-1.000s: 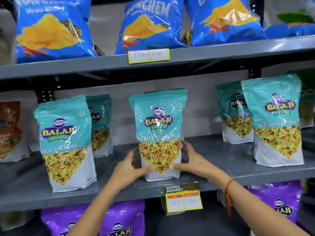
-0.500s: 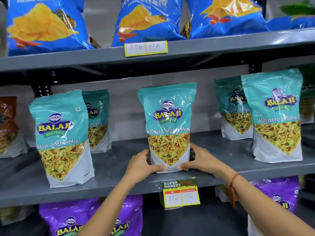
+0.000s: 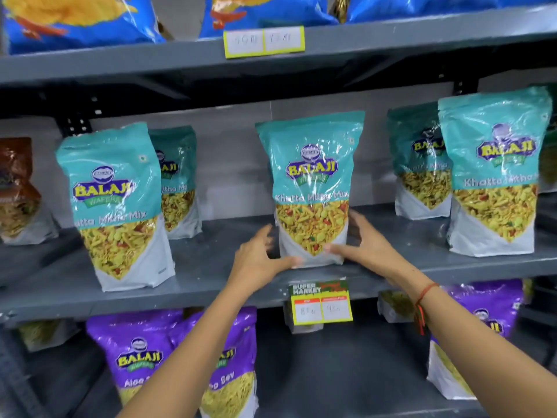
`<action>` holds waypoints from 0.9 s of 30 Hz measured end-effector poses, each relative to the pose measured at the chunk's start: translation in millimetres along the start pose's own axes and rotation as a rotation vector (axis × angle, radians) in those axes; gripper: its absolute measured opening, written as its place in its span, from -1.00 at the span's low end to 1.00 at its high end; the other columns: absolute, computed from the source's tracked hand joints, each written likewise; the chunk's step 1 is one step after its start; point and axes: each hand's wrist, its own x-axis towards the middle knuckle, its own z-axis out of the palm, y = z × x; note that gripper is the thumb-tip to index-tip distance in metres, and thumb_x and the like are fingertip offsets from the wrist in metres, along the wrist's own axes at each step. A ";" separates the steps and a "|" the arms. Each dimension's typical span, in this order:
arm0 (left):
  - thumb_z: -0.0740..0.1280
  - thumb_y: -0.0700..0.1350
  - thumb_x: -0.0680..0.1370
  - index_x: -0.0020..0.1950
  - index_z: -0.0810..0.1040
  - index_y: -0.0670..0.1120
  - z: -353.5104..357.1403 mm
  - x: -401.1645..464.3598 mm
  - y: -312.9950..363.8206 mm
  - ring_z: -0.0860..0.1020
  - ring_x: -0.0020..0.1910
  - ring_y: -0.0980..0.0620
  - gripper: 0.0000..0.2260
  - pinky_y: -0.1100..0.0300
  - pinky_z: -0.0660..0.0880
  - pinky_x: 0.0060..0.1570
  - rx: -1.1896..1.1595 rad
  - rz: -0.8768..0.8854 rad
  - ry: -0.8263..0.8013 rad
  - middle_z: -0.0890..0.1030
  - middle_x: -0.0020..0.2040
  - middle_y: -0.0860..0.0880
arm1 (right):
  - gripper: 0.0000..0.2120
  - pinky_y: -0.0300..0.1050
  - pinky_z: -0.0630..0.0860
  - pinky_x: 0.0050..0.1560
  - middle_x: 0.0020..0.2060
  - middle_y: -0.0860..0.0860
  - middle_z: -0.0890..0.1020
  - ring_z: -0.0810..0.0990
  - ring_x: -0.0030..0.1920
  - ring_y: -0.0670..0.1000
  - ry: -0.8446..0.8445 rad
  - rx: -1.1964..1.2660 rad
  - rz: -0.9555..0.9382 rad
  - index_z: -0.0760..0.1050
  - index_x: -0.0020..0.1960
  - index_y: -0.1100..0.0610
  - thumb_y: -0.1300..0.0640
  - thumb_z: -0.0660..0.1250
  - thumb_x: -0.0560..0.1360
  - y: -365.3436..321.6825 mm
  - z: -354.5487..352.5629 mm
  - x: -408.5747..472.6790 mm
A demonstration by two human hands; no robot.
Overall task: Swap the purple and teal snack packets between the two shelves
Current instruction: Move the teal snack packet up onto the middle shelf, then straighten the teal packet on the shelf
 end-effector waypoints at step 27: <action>0.60 0.02 0.12 0.38 0.37 -0.07 64.4 -193.6 -316.2 0.59 0.20 -0.18 -0.13 -0.04 0.55 0.13 -0.424 -0.737 -0.011 0.61 0.22 -0.20 | -0.14 0.08 0.56 0.22 0.30 0.05 0.58 0.58 0.27 0.05 -0.530 0.067 0.422 0.26 0.43 0.05 -0.04 0.58 0.24 178.3 309.5 -122.2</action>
